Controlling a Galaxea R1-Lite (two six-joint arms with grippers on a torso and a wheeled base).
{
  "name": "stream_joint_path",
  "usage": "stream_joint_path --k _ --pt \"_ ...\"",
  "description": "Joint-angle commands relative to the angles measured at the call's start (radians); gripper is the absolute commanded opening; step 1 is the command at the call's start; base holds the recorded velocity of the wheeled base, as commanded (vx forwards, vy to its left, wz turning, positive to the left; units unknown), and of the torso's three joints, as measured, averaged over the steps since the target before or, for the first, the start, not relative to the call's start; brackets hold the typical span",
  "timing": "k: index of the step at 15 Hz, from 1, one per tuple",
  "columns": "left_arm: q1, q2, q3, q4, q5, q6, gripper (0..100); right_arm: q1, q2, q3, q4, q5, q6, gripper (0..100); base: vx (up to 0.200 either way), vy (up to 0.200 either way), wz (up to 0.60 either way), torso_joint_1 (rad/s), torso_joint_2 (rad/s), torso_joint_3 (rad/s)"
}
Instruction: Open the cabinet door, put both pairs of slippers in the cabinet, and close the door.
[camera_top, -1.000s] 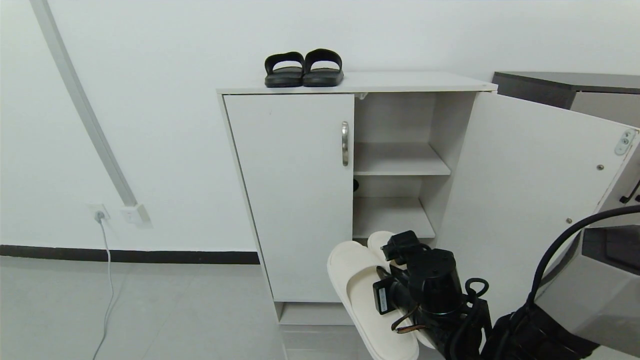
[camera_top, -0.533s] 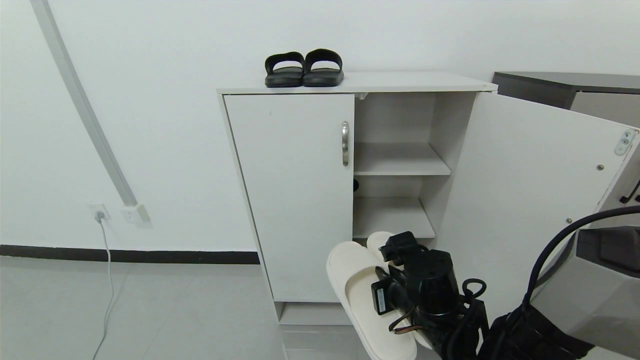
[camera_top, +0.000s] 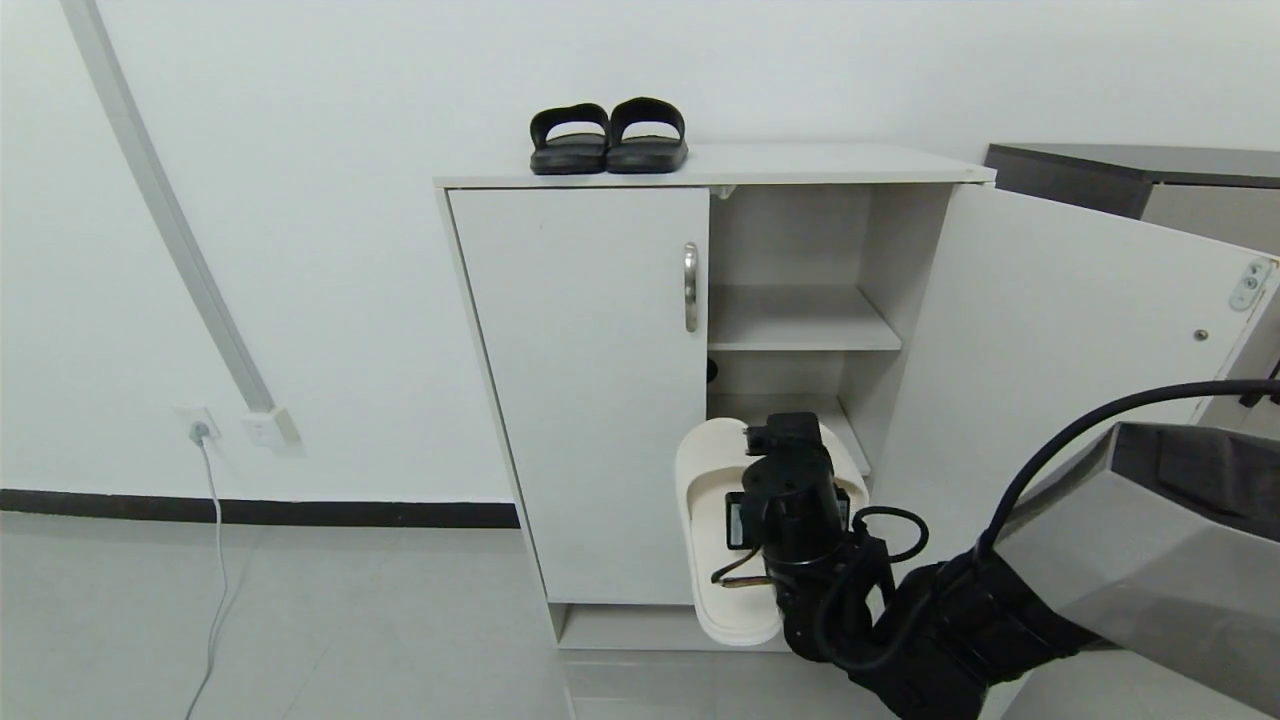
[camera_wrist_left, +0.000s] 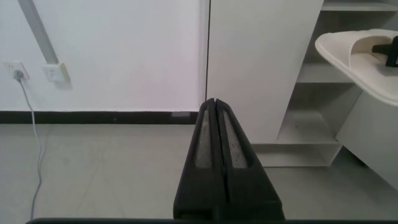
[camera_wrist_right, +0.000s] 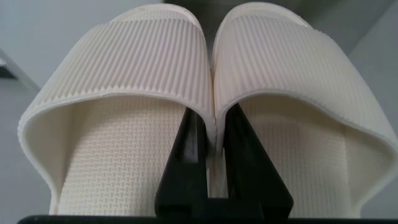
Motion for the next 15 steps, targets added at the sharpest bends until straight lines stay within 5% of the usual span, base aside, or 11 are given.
stream_joint_path --k 1,6,15 --pt "0.0 0.003 0.0 0.0 0.0 0.0 0 -0.001 0.017 -0.065 0.042 -0.044 0.02 0 0.0 0.0 0.0 0.0 0.0 0.0" --pt "0.0 0.003 0.0 0.0 0.0 -0.002 0 0.004 0.019 -0.062 0.039 -0.05 0.02 0 0.0 0.0 0.0 0.0 0.0 0.0" --pt "0.0 0.003 0.0 0.0 0.005 -0.011 0 -0.007 0.059 -0.02 0.01 -0.038 0.014 0 0.0 -0.178 0.0 0.001 0.0 0.002"
